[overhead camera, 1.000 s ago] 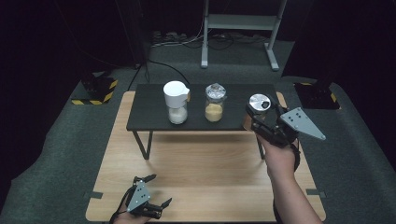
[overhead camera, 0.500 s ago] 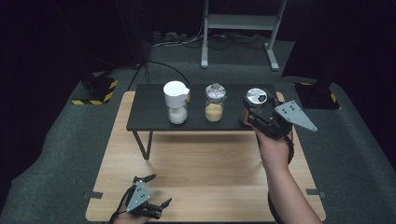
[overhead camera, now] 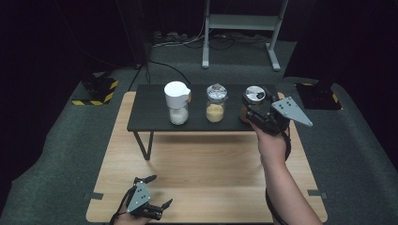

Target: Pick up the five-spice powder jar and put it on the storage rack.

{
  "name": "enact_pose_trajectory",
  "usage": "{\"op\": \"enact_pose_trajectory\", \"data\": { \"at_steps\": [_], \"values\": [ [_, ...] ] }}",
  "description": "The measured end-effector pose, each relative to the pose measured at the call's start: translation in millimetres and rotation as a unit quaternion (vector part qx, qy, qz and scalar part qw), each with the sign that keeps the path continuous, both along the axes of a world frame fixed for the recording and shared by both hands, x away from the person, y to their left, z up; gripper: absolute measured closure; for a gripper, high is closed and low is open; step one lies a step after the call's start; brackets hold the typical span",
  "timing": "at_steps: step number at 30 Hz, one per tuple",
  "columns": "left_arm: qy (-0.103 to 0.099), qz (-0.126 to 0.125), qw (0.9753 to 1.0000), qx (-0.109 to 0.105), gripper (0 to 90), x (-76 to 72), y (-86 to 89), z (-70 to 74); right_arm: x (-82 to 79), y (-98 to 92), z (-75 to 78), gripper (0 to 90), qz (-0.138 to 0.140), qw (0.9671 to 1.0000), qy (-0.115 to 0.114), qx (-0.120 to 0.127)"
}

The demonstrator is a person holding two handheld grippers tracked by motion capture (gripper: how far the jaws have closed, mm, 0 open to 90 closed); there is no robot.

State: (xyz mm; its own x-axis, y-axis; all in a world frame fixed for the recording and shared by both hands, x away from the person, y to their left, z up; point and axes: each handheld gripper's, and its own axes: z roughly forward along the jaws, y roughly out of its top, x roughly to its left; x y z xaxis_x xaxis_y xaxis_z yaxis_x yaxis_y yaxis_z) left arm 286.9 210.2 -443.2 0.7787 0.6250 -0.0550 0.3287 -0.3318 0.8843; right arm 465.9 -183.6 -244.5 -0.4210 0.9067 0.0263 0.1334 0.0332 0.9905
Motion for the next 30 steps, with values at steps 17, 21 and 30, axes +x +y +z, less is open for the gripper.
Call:
{"op": "enact_pose_trajectory", "data": {
  "at_steps": [17, 21, 30],
  "values": [
    [-0.001, -0.001, 1.0000, -0.002, 0.5, 0.0, 0.5, 0.0, 8.1, 2.8, -8.1, 34.7, -0.004, 0.9999, 0.010, 0.000],
    [-0.002, -0.001, 1.0000, -0.001, 0.5, 0.0, 0.6, 0.0, 10.0, 3.3, -8.4, 34.7, -0.004, 0.9999, 0.012, 0.001],
    [-0.003, -0.003, 1.0000, 0.000, 0.5, -0.1, 0.7, 0.1, 12.4, 1.9, -9.8, 34.4, -0.010, 0.9998, 0.018, 0.009]
  ]
}}
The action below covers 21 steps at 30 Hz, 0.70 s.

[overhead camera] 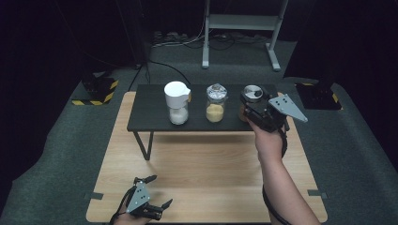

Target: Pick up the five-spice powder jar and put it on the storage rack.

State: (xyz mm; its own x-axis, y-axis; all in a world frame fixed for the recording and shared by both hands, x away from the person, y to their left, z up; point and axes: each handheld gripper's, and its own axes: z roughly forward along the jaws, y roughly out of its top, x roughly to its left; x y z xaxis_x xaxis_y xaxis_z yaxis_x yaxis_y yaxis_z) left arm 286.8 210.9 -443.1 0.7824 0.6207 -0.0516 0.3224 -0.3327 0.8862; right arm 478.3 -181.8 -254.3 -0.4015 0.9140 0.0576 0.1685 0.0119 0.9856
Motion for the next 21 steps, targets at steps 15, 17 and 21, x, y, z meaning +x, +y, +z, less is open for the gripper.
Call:
{"op": "enact_pose_trajectory", "data": {
  "at_steps": [15, 17, 21],
  "values": [
    [0.000, -0.001, 1.0000, -0.001, 0.5, 0.0, 0.2, 0.0, 1.2, 0.0, -0.4, 32.3, 0.002, 1.0000, 0.009, -0.004],
    [0.000, -0.001, 1.0000, -0.001, 0.5, 0.0, 0.2, 0.0, 1.9, 0.5, -0.6, 30.3, 0.004, 0.9999, 0.013, -0.004],
    [0.000, -0.002, 1.0000, -0.001, 0.5, 0.0, 0.3, 0.0, 2.2, 3.5, -0.5, 22.7, 0.006, 0.9998, 0.016, -0.003]
  ]
}}
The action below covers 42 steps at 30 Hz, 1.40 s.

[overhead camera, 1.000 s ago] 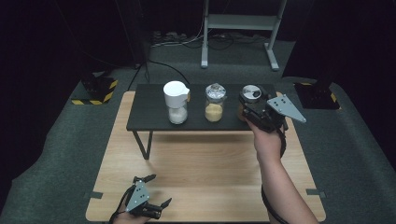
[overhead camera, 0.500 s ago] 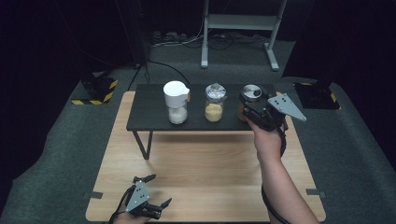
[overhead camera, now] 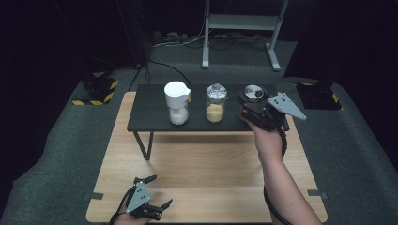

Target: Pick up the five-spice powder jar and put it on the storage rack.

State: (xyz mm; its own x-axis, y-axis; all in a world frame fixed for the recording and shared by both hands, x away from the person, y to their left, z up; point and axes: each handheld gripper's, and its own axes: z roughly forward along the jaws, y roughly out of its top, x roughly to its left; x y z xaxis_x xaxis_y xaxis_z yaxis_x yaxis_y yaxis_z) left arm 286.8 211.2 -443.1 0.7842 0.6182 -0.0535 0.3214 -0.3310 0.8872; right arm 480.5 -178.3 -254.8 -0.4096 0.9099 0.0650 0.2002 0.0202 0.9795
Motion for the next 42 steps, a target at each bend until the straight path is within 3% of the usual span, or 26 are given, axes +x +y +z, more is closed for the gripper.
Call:
{"op": "enact_pose_trajectory", "data": {
  "at_steps": [11, 33, 42],
  "values": [
    [0.000, -0.001, 1.0000, 0.000, 0.5, 0.0, 0.0, 0.0, -3.1, 2.8, 0.8, 0.0, -0.010, 0.9999, 0.005, -0.002],
    [0.000, 0.000, 1.0000, 0.006, 0.5, 0.0, -0.9, 0.1, -33.0, -8.4, 7.6, 0.0, 0.005, 0.9998, -0.001, -0.017],
    [0.005, 0.006, 1.0000, -0.003, 0.5, 0.8, 0.3, -0.2, -46.6, -11.5, 7.1, 0.0, 0.011, 0.9996, 0.002, -0.026]
  ]
}}
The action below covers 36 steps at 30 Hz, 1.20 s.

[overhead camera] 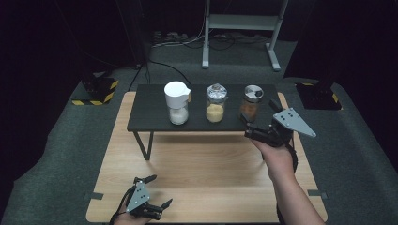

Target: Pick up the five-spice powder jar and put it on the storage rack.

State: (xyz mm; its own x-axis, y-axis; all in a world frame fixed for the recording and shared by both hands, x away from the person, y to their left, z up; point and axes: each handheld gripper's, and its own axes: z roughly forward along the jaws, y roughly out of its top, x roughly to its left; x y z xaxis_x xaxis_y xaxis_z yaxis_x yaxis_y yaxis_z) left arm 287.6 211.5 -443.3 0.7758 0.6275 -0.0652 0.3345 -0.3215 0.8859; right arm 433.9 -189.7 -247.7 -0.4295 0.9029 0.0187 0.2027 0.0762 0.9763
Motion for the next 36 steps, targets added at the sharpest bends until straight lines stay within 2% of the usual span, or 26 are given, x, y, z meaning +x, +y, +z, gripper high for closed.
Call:
{"op": "enact_pose_trajectory", "data": {
  "at_steps": [6, 13, 18, 23, 36],
  "values": [
    [0.000, 0.001, 1.0000, -0.001, 0.5, 0.0, 0.2, 0.0, -12.5, -3.1, -1.1, 0.0, 0.006, 1.0000, -0.001, -0.004],
    [-0.015, 0.002, 0.9999, 0.005, 0.5, -3.3, -1.2, 0.3, -28.6, -6.2, -6.3, 0.0, 0.011, 0.9998, 0.001, -0.015],
    [-0.018, -0.001, 0.9998, 0.010, 0.5, -3.9, -2.1, 0.4, -40.0, -7.9, -13.5, 0.0, 0.016, 0.9996, 0.001, -0.022],
    [-0.024, -0.004, 0.9996, 0.014, 0.5, -5.3, -3.2, 0.6, -51.1, -11.1, -24.4, 0.0, 0.017, 0.9995, 0.008, -0.026],
    [-0.022, -0.006, 0.9996, 0.015, 0.5, -5.0, -3.3, 0.6, -71.3, -14.4, -55.9, 0.0, 0.024, 0.9985, 0.028, -0.040]
  ]
}}
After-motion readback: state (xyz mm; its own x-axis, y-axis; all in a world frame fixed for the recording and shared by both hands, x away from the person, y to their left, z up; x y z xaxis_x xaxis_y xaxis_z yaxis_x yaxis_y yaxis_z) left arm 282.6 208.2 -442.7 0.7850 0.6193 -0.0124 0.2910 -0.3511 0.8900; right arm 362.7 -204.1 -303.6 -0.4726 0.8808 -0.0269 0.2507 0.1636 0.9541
